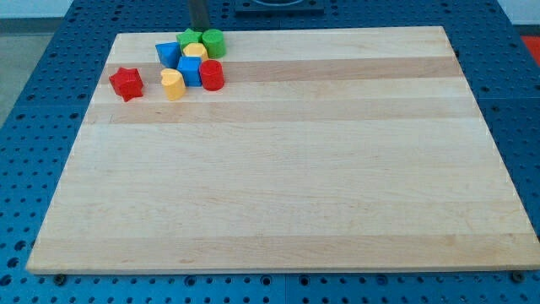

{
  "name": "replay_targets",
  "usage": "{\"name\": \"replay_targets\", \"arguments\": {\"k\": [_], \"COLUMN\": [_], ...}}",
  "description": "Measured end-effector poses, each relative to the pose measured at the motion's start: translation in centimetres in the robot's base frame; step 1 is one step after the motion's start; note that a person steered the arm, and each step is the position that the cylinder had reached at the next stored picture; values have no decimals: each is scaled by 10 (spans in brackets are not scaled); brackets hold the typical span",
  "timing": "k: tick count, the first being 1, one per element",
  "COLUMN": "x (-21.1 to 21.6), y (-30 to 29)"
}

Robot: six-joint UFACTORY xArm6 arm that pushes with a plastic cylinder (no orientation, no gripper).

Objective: Slightly turn green star to the left

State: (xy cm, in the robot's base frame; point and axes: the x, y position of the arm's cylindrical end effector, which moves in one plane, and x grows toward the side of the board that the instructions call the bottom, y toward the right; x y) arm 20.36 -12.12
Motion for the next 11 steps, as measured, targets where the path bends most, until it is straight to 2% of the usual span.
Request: {"name": "replay_targets", "arguments": {"k": [2,3,4,7,9,11], "x": [23,17,-10,-12,-12,7], "y": [49,47,28,-30,-102,-100]}}
